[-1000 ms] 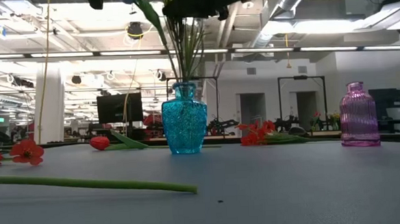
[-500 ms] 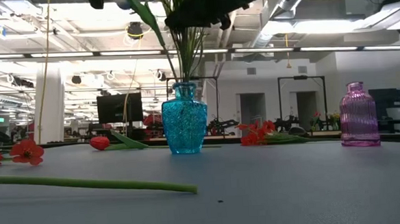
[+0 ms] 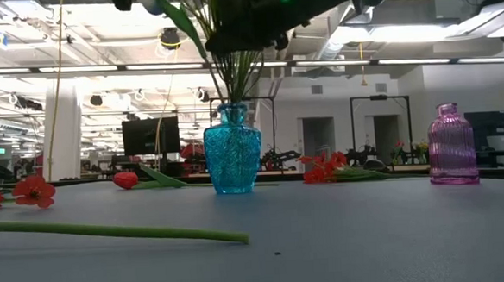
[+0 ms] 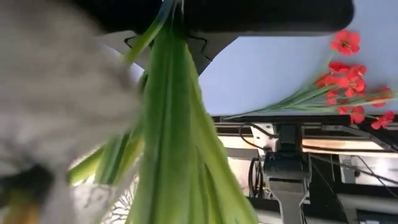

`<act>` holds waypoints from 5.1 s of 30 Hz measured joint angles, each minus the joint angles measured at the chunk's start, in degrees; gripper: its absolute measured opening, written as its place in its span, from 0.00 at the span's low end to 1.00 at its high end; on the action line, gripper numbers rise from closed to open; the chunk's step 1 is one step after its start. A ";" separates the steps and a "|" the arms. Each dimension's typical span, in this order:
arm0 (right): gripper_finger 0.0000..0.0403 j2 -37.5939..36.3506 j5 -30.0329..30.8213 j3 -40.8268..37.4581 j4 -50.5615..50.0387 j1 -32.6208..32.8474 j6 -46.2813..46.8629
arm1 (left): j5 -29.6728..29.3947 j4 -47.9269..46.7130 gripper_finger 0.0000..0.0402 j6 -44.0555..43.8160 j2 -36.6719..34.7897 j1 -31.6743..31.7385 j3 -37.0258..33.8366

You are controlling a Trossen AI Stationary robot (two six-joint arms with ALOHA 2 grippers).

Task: Sort flowers into vase by color
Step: Put the white flowers into the blue vase, then put the white flower into the blue vase

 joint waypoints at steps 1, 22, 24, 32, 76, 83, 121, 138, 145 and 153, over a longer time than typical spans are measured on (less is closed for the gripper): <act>0.16 -0.02 0.33 0.00 0.00 -0.18 0.12 | -0.06 0.04 0.40 0.00 -0.02 0.00 0.00; 0.65 -0.20 -2.22 6.26 -17.61 0.69 3.72 | 0.07 -0.52 0.40 0.24 0.00 0.00 0.00; 0.66 -0.20 -3.87 8.97 -24.95 0.58 5.81 | 0.07 -0.52 0.40 0.24 0.00 0.00 0.00; 0.66 -0.22 -11.97 19.38 -49.45 0.51 8.59 | 0.11 -0.86 0.40 0.28 -0.02 0.00 0.00; 0.66 -0.22 -35.72 34.67 -84.19 11.05 29.83 | 24.16 -33.57 0.40 2.99 1.10 -15.46 0.02; 0.66 -0.22 -35.65 34.67 -84.19 10.97 27.70 | 15.53 -34.99 0.40 0.85 9.79 -27.37 0.02; 0.66 0.37 -35.65 34.64 -80.11 15.25 26.24 | -12.08 -9.55 0.35 -16.95 55.19 -52.77 0.42; 0.64 0.37 -35.58 34.64 -79.55 16.89 31.75 | -16.50 -15.99 0.10 -12.56 55.67 -53.48 0.21; 0.60 0.34 -35.02 34.64 -79.56 17.51 34.89 | -15.24 -16.26 0.01 -10.30 55.15 -53.18 0.68; 0.53 0.31 -35.51 34.64 -78.42 17.44 34.89 | -20.60 -23.57 0.00 -1.72 46.51 -48.10 4.02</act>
